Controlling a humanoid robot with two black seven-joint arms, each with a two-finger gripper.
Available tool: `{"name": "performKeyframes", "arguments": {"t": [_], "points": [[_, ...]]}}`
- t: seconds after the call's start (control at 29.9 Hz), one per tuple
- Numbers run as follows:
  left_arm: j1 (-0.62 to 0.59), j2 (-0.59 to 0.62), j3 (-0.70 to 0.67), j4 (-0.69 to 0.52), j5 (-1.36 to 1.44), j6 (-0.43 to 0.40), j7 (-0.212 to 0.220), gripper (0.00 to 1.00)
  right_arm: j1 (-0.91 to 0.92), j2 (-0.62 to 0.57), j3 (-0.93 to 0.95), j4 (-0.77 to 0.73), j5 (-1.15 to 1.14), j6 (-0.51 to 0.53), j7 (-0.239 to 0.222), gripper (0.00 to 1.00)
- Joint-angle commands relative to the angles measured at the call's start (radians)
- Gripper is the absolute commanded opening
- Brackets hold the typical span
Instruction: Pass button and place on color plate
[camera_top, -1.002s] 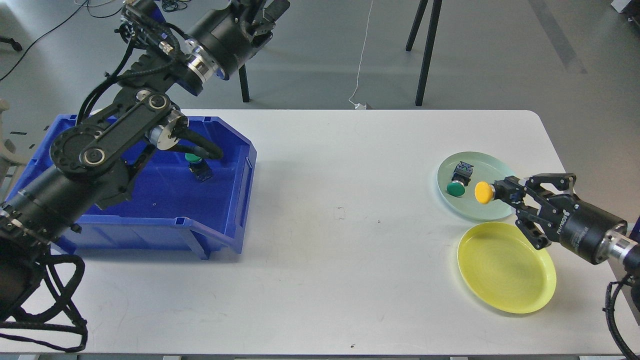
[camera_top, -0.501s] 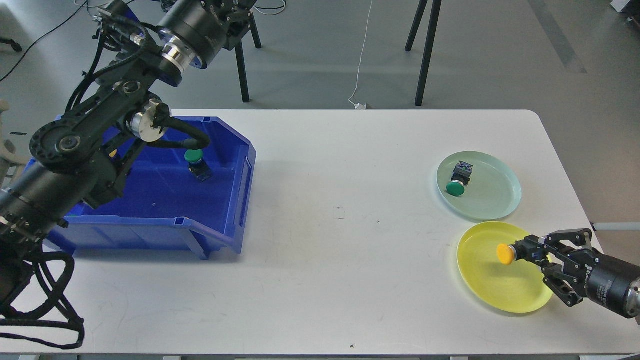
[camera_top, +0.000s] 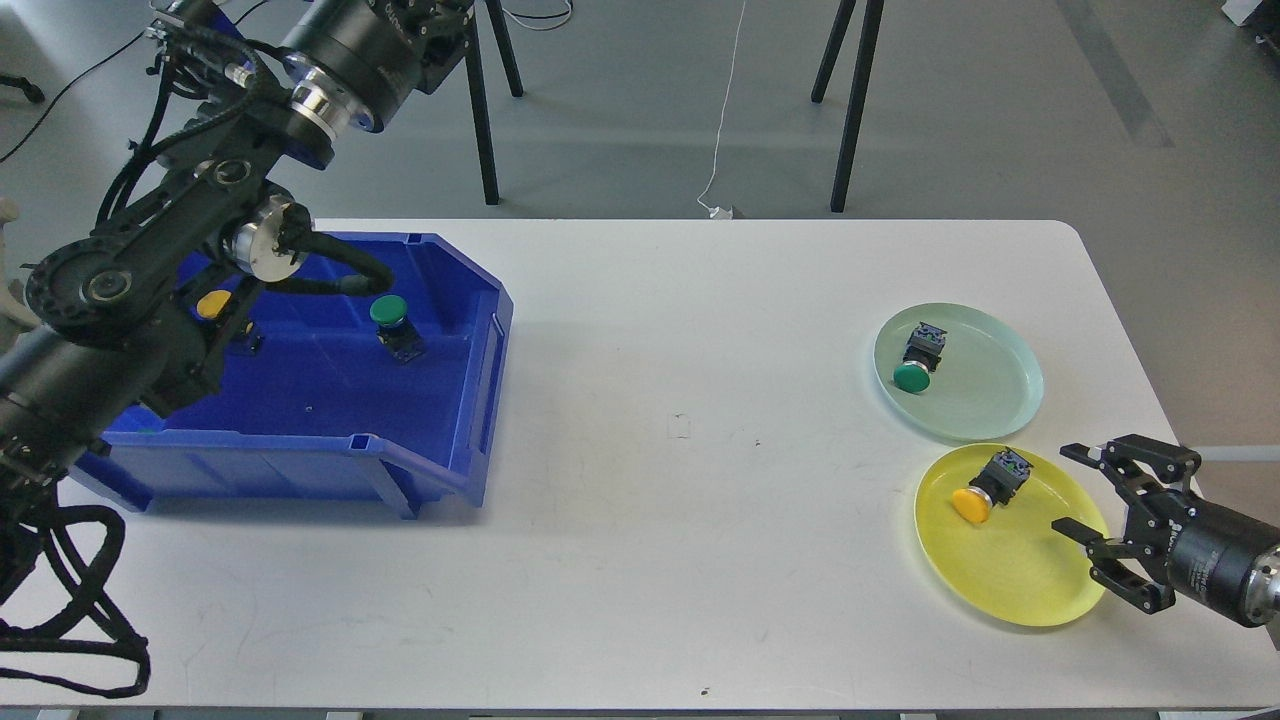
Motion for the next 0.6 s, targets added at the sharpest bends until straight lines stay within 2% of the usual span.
{"name": "performKeyframes", "arguments": {"t": [0.0, 0.13, 0.23, 0.37, 0.43, 0.57], "points": [[0.0, -0.001, -0.019, 0.009, -0.002, 0.002, 0.007, 0.99, 0.002, 0.001, 0.151, -0.003, 0.018, 0.005, 0.067, 0.95], [0.002, -0.009, -0.067, 0.063, -0.031, -0.002, 0.008, 0.99, 0.04, 0.038, 0.304, -0.038, 0.041, 0.002, 0.073, 0.97], [0.006, -0.01, -0.073, 0.121, -0.126, -0.014, 0.013, 0.99, 0.166, 0.136, 0.377, -0.09, 0.042, 0.002, 0.084, 0.99], [0.006, -0.044, -0.086, 0.228, -0.207, -0.025, 0.011, 1.0, 0.313, 0.276, 0.417, -0.166, 0.045, 0.003, 0.136, 0.99], [0.0, -0.082, -0.101, 0.261, -0.27, -0.025, 0.011, 1.0, 0.376, 0.301, 0.421, -0.207, 0.045, 0.003, 0.136, 0.99], [0.006, -0.085, -0.144, 0.302, -0.384, -0.028, 0.013, 1.0, 0.485, 0.376, 0.409, -0.285, 0.061, 0.005, 0.127, 0.99]]}}
